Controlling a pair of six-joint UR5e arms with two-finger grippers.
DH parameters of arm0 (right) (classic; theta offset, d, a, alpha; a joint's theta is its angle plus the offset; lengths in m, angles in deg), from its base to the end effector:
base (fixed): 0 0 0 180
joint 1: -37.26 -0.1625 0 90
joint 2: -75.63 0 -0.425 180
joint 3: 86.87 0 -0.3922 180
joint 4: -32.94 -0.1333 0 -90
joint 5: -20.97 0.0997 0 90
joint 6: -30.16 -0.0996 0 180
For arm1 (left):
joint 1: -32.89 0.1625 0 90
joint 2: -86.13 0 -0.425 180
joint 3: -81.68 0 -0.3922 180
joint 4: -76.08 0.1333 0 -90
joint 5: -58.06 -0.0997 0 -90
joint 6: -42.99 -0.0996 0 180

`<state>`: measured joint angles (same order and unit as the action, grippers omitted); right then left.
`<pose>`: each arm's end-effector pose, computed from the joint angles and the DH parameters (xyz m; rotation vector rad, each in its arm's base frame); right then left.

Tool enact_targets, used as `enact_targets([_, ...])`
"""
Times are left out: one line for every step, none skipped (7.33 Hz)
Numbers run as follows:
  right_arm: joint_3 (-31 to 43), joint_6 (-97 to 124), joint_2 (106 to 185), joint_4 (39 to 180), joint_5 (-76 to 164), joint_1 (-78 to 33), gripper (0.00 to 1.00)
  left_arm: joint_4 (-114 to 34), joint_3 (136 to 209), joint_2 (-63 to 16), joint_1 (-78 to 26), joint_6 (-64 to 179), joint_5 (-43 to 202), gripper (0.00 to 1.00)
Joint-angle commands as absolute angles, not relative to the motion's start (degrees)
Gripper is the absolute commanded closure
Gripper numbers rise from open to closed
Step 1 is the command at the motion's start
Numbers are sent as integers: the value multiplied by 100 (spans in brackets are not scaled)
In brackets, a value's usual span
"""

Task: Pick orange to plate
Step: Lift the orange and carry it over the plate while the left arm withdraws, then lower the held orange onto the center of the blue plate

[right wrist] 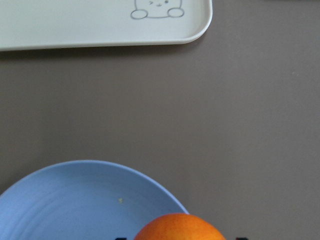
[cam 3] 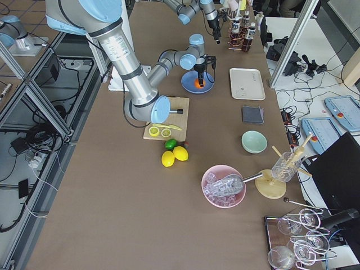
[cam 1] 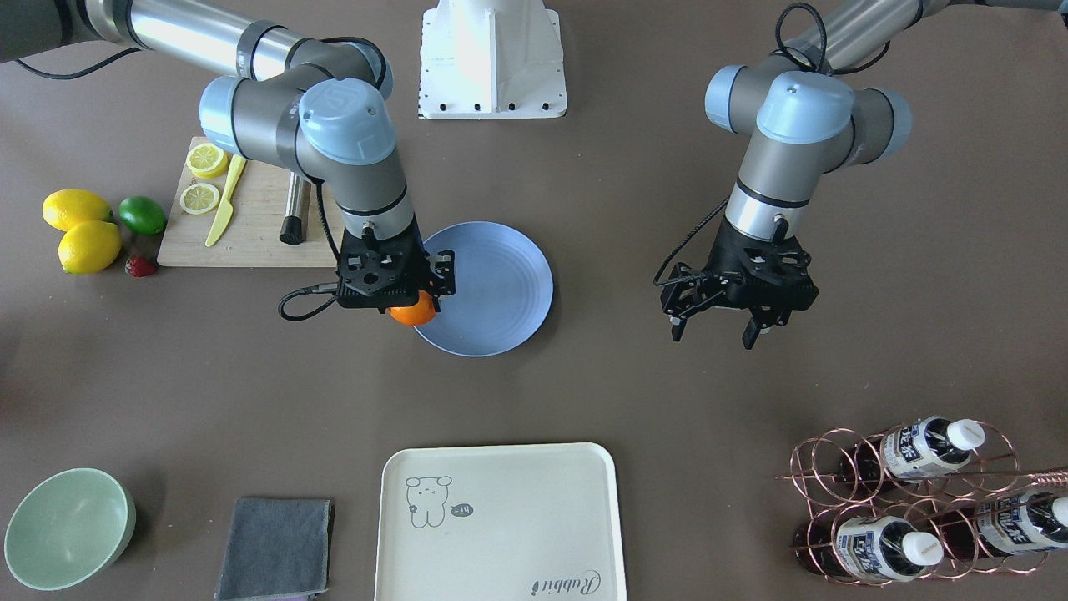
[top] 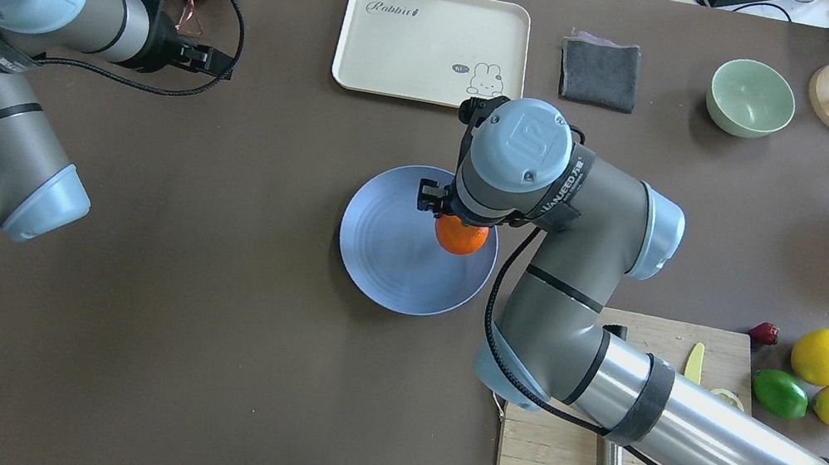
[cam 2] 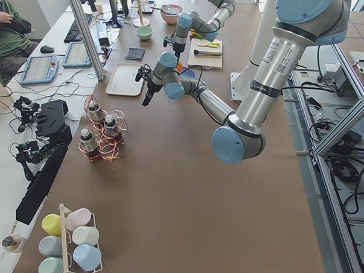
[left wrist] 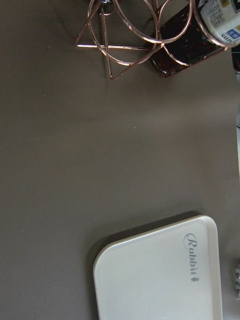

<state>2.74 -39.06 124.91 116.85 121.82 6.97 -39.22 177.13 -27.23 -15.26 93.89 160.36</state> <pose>-0.5603 -0.4600 0.2260 0.1868 -0.8059 0.0797 0.3498 -0.5586 0.3399 0.5051 0.8175 -0.0442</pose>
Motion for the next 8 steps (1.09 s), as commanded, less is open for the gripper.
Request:
enact_targets([172, -4120, 12441, 11635, 11915, 1044, 100, -3932, 17696, -2611, -1659, 9177, 16107, 2])
enact_targets([146, -4121, 12441, 11627, 11801, 1115, 100, -3932, 17687, -2611, -1659, 9177, 16107, 2])
enact_targets([137, -4121, 12441, 11539, 11783, 1142, 100, -3932, 17678, -2602, -1668, 9177, 16107, 2])
enact_targets([59, -4121, 12441, 11347, 11782, 1168, 100, -3958, 17626, -2611, -1668, 9177, 16107, 2])
enact_targets([40, -4139, 12424, 11284, 11782, 1168, 100, -3993, 17564, -2611, -1668, 9168, 16107, 2])
enact_targets([40, -4147, 12354, 11284, 11782, 1160, 100, -4002, 17538, -2611, -1676, 9177, 16107, 2])
enact_targets([14, -4147, 12336, 11284, 11782, 1159, 100, -4002, 17529, -2611, -1676, 9177, 16107, 2])
enact_targets([5, -4147, 12301, 11292, 11774, 1151, 100, -4002, 17529, -2602, -1676, 9177, 16107, 2])
